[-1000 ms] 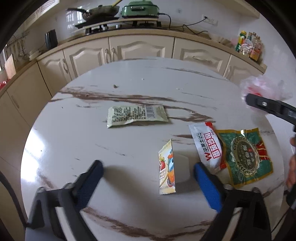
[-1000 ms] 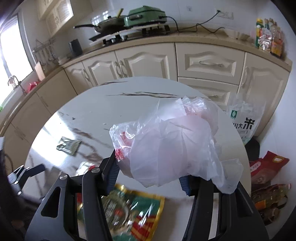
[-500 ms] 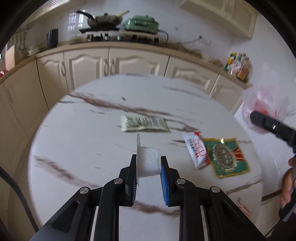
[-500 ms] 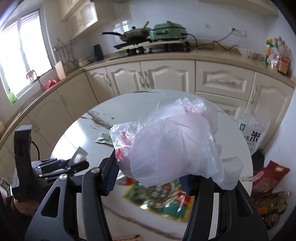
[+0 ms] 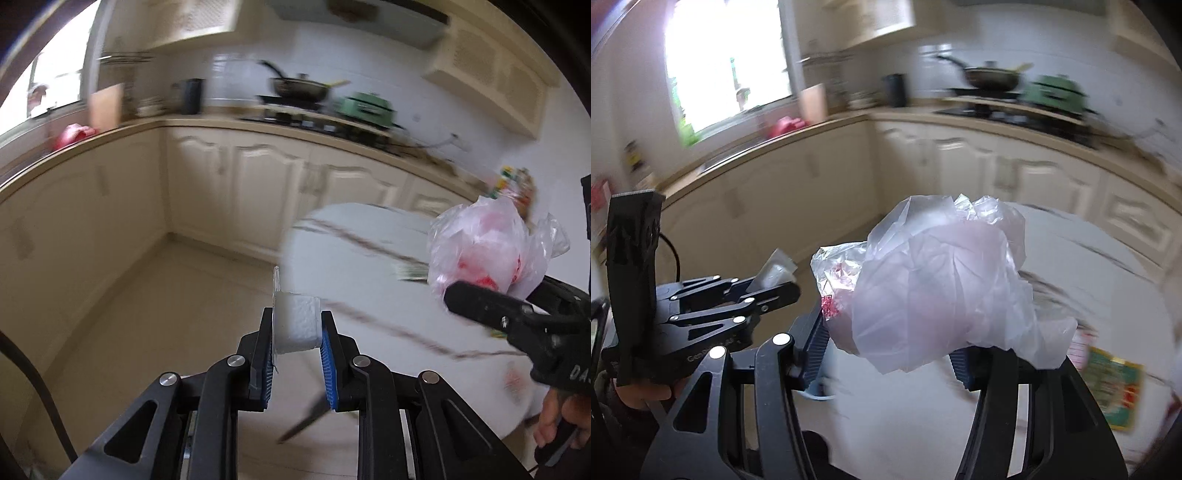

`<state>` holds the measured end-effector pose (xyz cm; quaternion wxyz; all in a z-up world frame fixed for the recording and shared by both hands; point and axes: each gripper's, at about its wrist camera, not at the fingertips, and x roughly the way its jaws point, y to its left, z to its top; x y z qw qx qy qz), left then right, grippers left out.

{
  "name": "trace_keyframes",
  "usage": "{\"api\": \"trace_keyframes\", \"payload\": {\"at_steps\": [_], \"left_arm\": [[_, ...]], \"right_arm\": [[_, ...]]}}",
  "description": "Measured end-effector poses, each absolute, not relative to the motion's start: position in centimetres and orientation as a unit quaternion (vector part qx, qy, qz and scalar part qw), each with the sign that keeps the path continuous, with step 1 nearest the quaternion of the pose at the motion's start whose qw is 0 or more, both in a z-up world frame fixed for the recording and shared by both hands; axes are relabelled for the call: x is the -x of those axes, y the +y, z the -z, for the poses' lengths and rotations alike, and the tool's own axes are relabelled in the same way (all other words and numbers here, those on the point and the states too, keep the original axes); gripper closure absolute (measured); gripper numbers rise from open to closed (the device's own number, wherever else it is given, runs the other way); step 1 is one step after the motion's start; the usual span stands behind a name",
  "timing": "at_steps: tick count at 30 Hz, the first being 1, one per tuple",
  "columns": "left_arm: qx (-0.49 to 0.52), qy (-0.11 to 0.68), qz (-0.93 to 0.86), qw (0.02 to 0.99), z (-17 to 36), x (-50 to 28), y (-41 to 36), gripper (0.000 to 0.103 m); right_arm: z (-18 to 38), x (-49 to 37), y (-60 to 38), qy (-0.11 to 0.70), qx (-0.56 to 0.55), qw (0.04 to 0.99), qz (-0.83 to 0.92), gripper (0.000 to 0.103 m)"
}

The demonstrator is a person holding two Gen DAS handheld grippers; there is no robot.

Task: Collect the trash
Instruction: 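Carry the plastic bag and foam piece over the blue bin and open both tools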

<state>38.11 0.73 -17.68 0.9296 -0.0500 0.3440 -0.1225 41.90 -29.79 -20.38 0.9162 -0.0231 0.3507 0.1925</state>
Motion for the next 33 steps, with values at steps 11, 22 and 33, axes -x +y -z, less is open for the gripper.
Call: {"api": "trace_keyframes", "payload": {"at_steps": [11, 22, 33], "left_arm": [[0.092, 0.448, 0.008, 0.889, 27.1, -38.1, 17.3, 0.084], [0.108, 0.590, 0.016, 0.800, 43.1, -43.3, 19.8, 0.084], [0.090, 0.631, 0.015, 0.770, 47.3, -48.6, 18.7, 0.064]], "right_arm": [[31.7, -45.4, -10.3, 0.422, 0.104, 0.861, -0.264, 0.049], [50.8, -52.2, -6.3, 0.570, 0.143, 0.776, -0.229, 0.049], [60.1, -55.6, -6.4, 0.628, 0.169, 0.720, -0.244, 0.034]]}}
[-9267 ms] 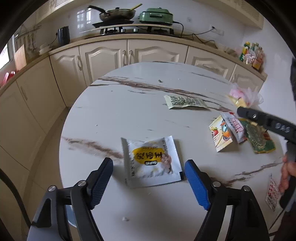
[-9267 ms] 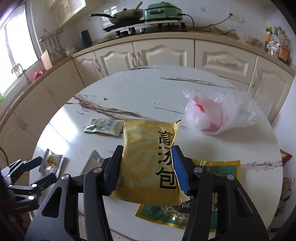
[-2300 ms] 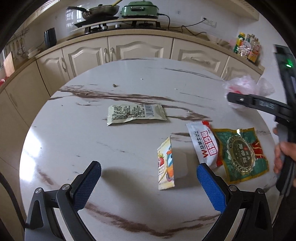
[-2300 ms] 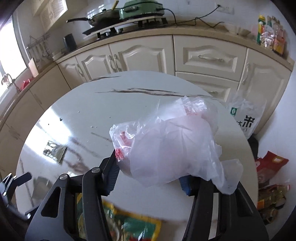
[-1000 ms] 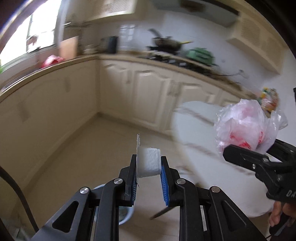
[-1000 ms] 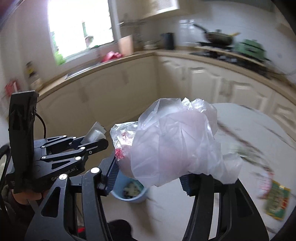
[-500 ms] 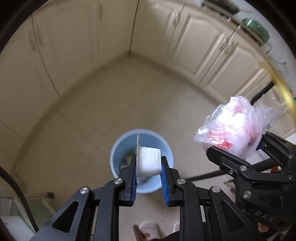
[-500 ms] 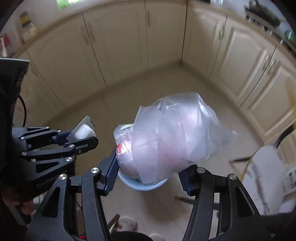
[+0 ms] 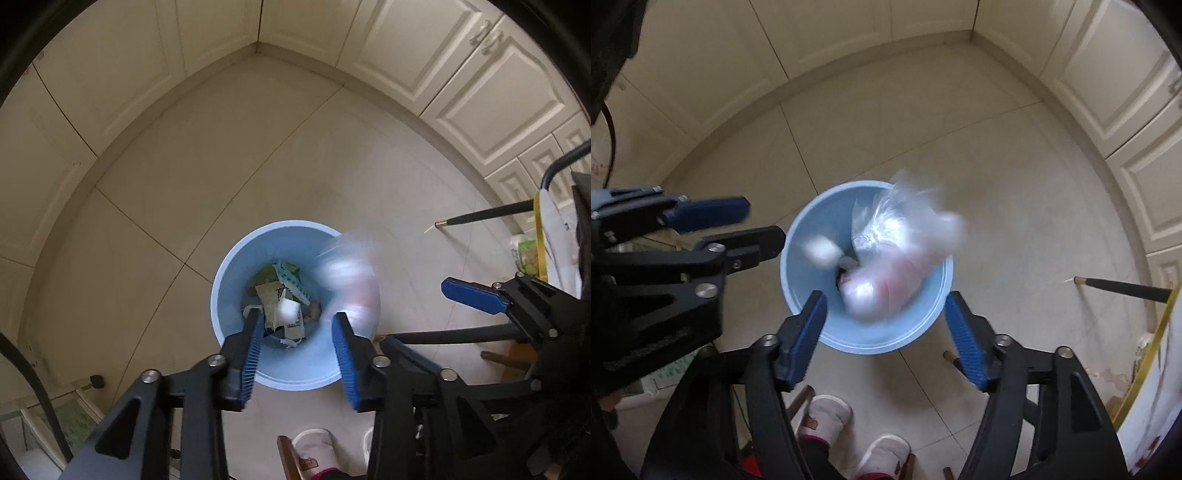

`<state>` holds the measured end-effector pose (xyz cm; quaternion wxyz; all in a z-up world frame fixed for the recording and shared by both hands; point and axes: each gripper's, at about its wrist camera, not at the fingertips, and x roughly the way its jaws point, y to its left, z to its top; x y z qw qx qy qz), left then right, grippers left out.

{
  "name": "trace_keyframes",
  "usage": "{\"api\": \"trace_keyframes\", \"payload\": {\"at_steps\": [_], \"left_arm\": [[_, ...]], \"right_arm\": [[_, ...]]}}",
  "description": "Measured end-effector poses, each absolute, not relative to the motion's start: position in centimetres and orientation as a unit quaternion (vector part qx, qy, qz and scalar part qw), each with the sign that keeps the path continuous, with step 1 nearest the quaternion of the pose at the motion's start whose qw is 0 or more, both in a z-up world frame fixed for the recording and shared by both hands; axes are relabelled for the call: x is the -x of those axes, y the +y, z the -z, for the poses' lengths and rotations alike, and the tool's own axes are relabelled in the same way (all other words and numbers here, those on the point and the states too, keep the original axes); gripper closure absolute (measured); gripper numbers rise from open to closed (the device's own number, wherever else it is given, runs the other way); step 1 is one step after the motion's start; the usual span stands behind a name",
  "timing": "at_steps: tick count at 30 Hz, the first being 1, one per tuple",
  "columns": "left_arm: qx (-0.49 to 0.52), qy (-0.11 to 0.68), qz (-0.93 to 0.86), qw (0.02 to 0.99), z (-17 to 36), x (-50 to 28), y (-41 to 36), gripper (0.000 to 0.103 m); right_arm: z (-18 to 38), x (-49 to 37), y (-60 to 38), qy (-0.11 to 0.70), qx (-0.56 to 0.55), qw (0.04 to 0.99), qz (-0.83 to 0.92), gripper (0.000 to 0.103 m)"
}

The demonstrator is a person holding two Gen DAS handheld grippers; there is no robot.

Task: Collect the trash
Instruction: 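Carry the plastic bag and foam piece over the blue bin and open both tools, then move both tools back from the bin to the table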

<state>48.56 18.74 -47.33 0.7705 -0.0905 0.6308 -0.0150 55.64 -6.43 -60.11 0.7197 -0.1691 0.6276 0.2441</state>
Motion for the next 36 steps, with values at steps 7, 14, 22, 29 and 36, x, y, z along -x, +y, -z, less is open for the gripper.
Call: {"api": "trace_keyframes", "payload": {"at_steps": [7, 14, 22, 29, 36], "left_arm": [[0.108, 0.626, 0.008, 0.772, 44.9, -49.3, 20.2, 0.054], [0.107, 0.597, -0.017, 0.795, 40.4, -47.2, 18.8, 0.047], [0.108, 0.521, -0.064, 0.844, 31.4, -40.2, 18.6, 0.043], [0.073, 0.408, -0.099, 0.905, 21.2, -32.5, 15.3, 0.025], [0.059, 0.273, -0.102, 0.955, 13.3, -23.2, 7.6, 0.007]], "right_arm": [[60.5, -56.7, -6.9, 0.628, 0.147, 0.717, -0.265, 0.019], [56.2, -55.3, -4.9, 0.599, 0.148, 0.745, -0.252, 0.013], [47.1, -53.0, -5.0, 0.536, 0.148, 0.795, -0.243, 0.007], [37.1, -47.9, -5.3, 0.444, 0.149, 0.850, -0.241, 0.005], [27.4, -41.0, -8.4, 0.336, 0.150, 0.905, -0.213, 0.000]]}}
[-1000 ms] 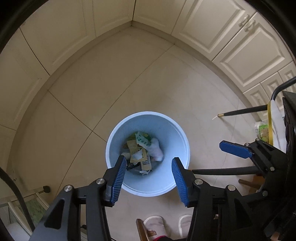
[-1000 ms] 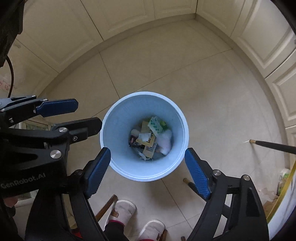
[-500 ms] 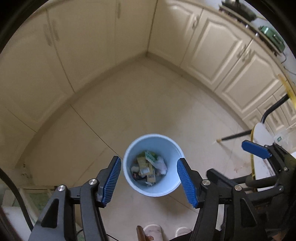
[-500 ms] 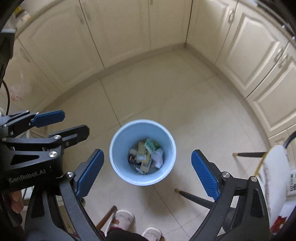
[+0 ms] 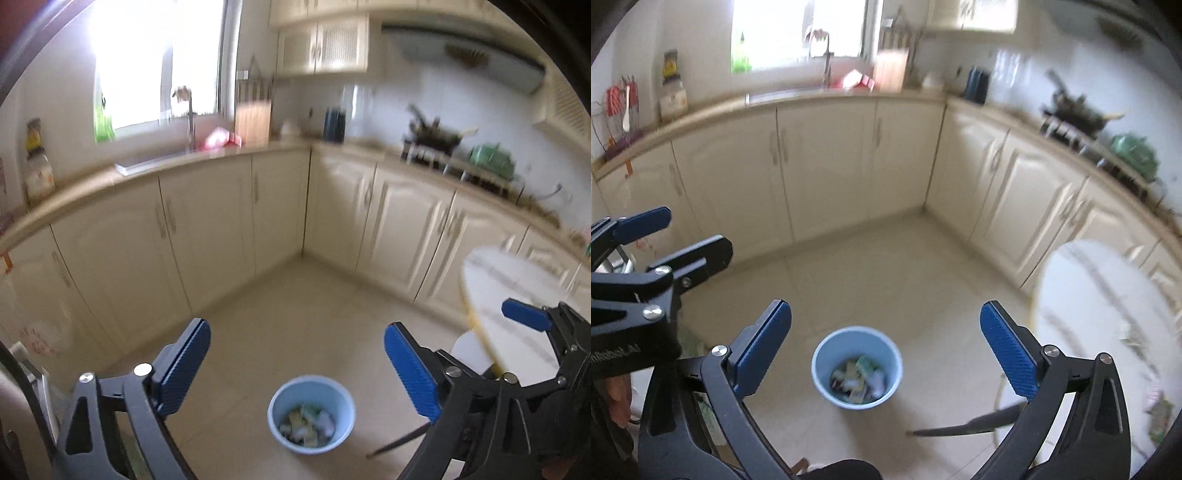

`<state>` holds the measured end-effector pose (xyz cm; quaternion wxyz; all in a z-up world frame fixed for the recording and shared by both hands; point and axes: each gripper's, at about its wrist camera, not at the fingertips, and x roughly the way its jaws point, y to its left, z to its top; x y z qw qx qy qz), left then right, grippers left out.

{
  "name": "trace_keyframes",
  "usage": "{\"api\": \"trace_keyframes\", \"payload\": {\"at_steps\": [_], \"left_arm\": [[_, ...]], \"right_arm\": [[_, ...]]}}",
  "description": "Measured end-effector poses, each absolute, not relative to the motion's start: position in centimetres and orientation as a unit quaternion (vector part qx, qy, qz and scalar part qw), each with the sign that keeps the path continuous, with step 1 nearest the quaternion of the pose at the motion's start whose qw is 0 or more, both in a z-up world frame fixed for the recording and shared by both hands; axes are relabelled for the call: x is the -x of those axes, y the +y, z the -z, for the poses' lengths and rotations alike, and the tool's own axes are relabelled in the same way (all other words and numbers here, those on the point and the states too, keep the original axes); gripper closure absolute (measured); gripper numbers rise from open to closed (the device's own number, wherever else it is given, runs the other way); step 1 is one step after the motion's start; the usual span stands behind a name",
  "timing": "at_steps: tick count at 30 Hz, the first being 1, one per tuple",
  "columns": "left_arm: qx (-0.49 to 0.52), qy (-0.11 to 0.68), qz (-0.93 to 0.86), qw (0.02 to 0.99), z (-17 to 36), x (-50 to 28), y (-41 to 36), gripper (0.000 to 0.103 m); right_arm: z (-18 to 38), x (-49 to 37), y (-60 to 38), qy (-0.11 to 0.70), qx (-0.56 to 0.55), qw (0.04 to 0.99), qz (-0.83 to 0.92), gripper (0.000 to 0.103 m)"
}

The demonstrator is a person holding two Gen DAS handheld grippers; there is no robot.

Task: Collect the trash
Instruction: 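Move both tools back from the bin to the table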

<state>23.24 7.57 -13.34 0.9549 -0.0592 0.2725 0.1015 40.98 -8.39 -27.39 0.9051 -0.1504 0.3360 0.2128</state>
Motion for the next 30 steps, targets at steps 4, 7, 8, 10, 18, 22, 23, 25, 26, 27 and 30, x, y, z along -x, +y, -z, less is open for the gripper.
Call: {"api": "trace_keyframes", "payload": {"at_steps": [4, 7, 8, 10, 18, 22, 23, 25, 26, 27, 30], "left_arm": [[0.059, 0.212, -0.075, 0.973, 11.0, -18.3, 2.4, 0.003], [0.043, 0.176, -0.073, 0.981, 9.7, -15.5, -0.9, 0.002], [0.039, 0.165, -0.069, 0.983, 9.4, -14.6, -2.1, 0.002], [0.037, 0.138, -0.070, 0.987, 9.4, -12.1, -4.5, 0.002], [0.020, 0.085, -0.023, 0.996, 13.2, -4.3, -10.3, 0.001], [0.018, 0.078, 0.004, 0.997, 14.9, -1.8, -9.7, 0.001], [0.017, 0.076, 0.009, 0.997, 15.0, -1.5, -8.6, 0.001], [0.017, 0.070, 0.017, 0.997, 14.9, -2.0, -8.0, 0.001], [0.017, 0.068, 0.024, 0.997, 15.1, -2.6, -8.3, 0.001], [0.015, 0.070, 0.028, 0.997, 15.5, -3.3, -8.3, 0.001], [0.006, 0.085, 0.046, 0.995, 16.4, -5.7, -9.3, 0.001]], "right_arm": [[22.3, -37.1, -12.5, 0.285, 0.135, 0.932, -0.180, 0.000], [18.5, -34.7, -16.0, 0.254, 0.108, 0.948, -0.158, 0.000], [17.5, -33.8, -17.1, 0.243, 0.101, 0.953, -0.151, 0.000], [15.6, -31.6, -19.4, 0.215, 0.088, 0.963, -0.139, 0.000], [10.8, -24.4, -25.7, 0.139, 0.061, 0.985, -0.082, 0.000], [10.2, -22.1, -28.4, 0.125, 0.055, 0.989, -0.062, 0.000], [10.1, -21.9, -29.0, 0.124, 0.052, 0.989, -0.059, 0.000], [10.2, -21.3, -30.7, 0.121, 0.046, 0.991, -0.040, 0.000], [10.2, -20.9, -31.8, 0.120, 0.042, 0.991, -0.031, 0.000], [10.3, -20.7, -32.8, 0.122, 0.037, 0.992, -0.022, 0.000], [11.0, -20.7, -36.4, 0.133, 0.019, 0.991, 0.014, 0.000]]}}
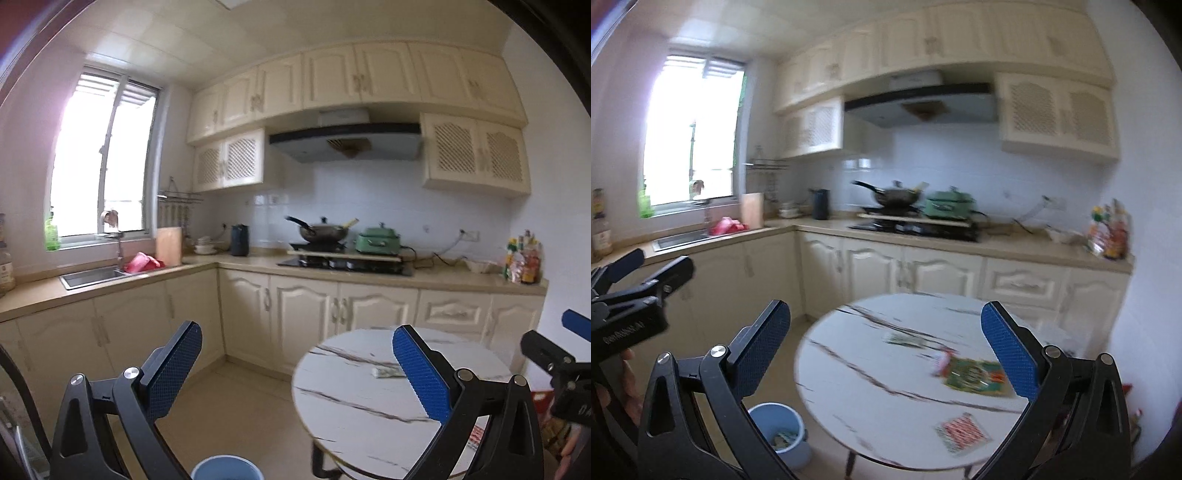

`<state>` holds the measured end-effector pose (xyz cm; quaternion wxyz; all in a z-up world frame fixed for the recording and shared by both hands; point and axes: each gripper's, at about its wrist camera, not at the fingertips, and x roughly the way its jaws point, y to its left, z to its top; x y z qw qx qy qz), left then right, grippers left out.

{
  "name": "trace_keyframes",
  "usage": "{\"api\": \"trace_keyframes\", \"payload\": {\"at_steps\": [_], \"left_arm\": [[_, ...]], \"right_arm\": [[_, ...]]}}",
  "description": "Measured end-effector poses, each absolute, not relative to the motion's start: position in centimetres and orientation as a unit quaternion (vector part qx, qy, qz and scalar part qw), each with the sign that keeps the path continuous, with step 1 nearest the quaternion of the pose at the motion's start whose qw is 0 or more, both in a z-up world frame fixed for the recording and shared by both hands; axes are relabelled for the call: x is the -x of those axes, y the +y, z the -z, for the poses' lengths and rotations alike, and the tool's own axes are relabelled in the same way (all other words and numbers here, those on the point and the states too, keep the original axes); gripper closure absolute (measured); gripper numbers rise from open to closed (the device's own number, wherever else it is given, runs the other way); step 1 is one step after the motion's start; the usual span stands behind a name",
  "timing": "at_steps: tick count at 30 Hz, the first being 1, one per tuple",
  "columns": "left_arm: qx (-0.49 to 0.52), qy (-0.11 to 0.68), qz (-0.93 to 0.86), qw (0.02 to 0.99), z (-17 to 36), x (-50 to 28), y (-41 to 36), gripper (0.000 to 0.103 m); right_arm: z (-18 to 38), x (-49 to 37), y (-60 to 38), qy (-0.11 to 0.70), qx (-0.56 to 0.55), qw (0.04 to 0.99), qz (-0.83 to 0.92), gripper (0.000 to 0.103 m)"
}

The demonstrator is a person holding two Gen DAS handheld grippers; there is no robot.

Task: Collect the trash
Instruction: 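Move both tools back from the bin to the table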

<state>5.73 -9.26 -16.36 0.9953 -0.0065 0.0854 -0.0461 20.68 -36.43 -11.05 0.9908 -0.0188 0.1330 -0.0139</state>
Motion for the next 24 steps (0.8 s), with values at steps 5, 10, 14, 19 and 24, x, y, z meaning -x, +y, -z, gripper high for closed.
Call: {"api": "trace_keyframes", "payload": {"at_steps": [5, 10, 14, 19, 24], "left_arm": [[-0.023, 0.130, 0.070, 0.989, 17.2, -10.1, -11.8, 0.001], [-0.050, 0.182, 0.096, 0.977, 18.2, -14.3, -14.1, 0.001], [-0.067, 0.222, 0.114, 0.966, 18.0, -19.0, -16.0, 0.001], [-0.083, 0.265, 0.129, 0.952, 17.3, -25.0, -18.0, 0.001], [-0.087, 0.294, 0.131, 0.943, 17.4, -29.9, -19.4, 0.001]], "right_arm": [[13.6, -21.2, -42.7, 0.175, -0.010, 0.982, 0.073, 0.000], [18.5, -23.4, -46.9, 0.241, -0.037, 0.964, 0.105, 0.000], [21.8, -26.0, -48.8, 0.290, -0.050, 0.950, 0.105, 0.000], [24.7, -29.2, -50.9, 0.337, -0.054, 0.934, 0.104, 0.000], [27.2, -34.0, -53.1, 0.391, -0.076, 0.913, 0.085, 0.000]]}}
